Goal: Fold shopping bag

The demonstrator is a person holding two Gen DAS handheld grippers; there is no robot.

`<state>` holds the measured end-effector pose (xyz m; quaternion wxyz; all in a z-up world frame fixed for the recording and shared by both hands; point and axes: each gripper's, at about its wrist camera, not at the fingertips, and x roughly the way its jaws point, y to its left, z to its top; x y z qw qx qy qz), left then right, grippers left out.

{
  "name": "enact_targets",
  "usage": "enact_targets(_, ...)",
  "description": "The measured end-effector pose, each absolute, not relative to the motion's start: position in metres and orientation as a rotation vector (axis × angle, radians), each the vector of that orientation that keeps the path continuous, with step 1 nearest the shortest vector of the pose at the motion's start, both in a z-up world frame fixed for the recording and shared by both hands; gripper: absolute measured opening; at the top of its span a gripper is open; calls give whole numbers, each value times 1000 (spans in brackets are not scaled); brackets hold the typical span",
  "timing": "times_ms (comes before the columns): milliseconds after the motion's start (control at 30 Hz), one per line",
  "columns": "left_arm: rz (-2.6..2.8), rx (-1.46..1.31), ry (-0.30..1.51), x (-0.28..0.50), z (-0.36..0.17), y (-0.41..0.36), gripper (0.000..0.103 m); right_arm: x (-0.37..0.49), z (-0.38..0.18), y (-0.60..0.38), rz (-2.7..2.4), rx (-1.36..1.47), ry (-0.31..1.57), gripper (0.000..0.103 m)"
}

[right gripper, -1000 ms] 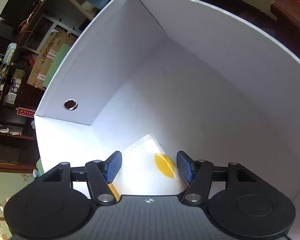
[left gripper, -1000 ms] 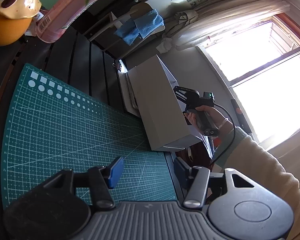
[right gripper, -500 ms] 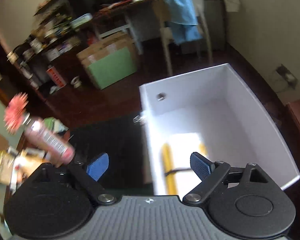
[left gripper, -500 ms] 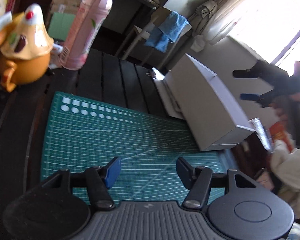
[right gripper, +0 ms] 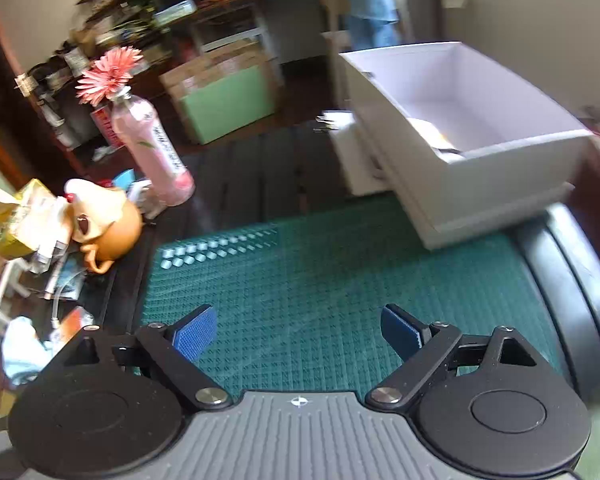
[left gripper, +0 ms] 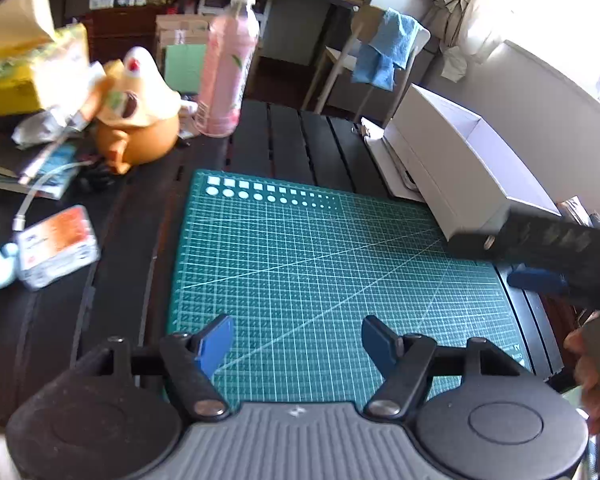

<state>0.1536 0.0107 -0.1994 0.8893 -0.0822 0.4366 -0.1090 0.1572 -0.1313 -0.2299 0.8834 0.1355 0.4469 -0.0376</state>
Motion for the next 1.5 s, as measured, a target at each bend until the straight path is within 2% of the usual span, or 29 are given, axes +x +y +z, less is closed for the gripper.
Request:
enact_targets(100,-190,-129,908,134,-179,9,80,133,-216,-122,-89,213,911,90)
enact_targets(267,-187,-103,901,110,-153,3,80,95,-188,-126,-125,250,869,90)
enact_targets(367,-172,-53,928,106,-142,-4,80,77,-174,-121,-135,163,828,90)
enact_targets(500,-106,88,815,79,-122,-19,81,58,-153,-112,-104,-8,817,90)
enact_targets(600,-49,128,815,65,-106,-28,81,41,-142,-110,-102,-58,814,90)
enact_targets(833,8,45,809,31,-57,-16,82,10,-100,-131,-47,87,816,90)
enact_targets(967,39,23,756,7,-29,-8,82,-10,-76,-139,-59,117,777,96)
enact_targets(1033,31,18,746,-3,-20,-7,83,-20,-68,-141,-58,123,752,96)
enact_targets(1500,7,24,680,-41,7,-10,86,-68,-34,-128,-8,123,690,96)
